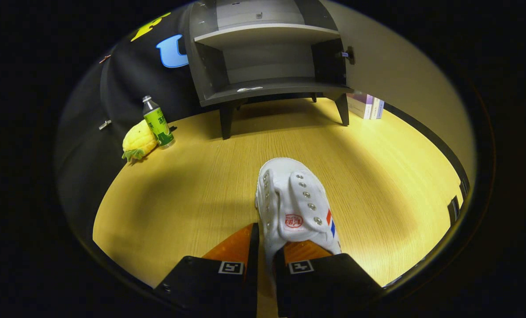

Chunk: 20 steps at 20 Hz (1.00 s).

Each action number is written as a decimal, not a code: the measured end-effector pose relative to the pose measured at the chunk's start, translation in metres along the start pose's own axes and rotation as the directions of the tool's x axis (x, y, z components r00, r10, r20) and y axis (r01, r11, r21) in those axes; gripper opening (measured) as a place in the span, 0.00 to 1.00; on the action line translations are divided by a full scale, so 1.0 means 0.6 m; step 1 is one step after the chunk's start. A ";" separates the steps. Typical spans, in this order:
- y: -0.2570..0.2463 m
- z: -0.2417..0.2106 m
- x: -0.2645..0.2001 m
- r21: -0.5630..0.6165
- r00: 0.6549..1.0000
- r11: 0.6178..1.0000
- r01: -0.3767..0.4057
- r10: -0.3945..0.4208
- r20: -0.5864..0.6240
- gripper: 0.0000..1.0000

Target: Open the shoe cabinet door, grab the shoes and put them into the shoe cabinet, then close the shoe cabinet door.

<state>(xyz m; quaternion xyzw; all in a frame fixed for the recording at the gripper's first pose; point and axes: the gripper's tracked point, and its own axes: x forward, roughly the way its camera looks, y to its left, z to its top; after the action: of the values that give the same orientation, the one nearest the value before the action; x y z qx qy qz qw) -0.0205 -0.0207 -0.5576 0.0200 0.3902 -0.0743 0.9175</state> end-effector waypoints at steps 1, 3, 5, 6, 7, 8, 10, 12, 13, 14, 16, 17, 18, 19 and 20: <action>0.000 0.000 -0.001 -0.007 1.000 1.000 0.000 0.000 0.005 0.21; -0.003 0.000 0.006 -0.019 1.000 1.000 0.009 -0.009 0.008 0.20; -0.004 -0.002 0.010 -0.024 1.000 1.000 0.006 -0.005 0.009 0.13; 0.000 0.001 0.003 -0.028 1.000 1.000 0.007 -0.007 0.012 0.07; -0.001 0.001 0.003 -0.031 1.000 1.000 0.005 -0.005 0.010 0.07; -0.002 0.003 -0.001 -0.032 1.000 0.999 0.004 -0.004 0.011 0.07; -0.001 0.002 0.004 -0.037 1.000 0.999 0.004 -0.004 0.005 0.05; 0.000 0.003 0.004 -0.036 1.000 0.999 0.006 -0.006 0.003 0.05; 0.000 0.005 0.003 -0.040 1.000 0.999 0.008 -0.009 -0.001 0.05; 0.000 0.007 0.001 -0.049 1.000 0.999 0.012 -0.012 -0.006 0.05; -0.001 0.024 -0.006 -0.063 1.000 0.998 0.020 -0.020 0.004 0.05; 0.000 0.036 -0.014 -0.070 1.000 0.997 0.023 -0.022 0.015 0.04; 0.000 0.049 -0.022 -0.075 0.999 0.997 0.027 -0.025 0.027 0.05; 0.001 0.063 -0.032 -0.078 0.999 0.996 0.032 -0.029 0.037 0.05; 0.000 0.078 -0.043 -0.077 0.998 0.996 0.036 -0.033 0.047 0.05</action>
<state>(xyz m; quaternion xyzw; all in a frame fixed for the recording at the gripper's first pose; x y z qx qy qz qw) -0.0046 -0.0220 -0.5066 -0.0244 0.3720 -0.0753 0.9248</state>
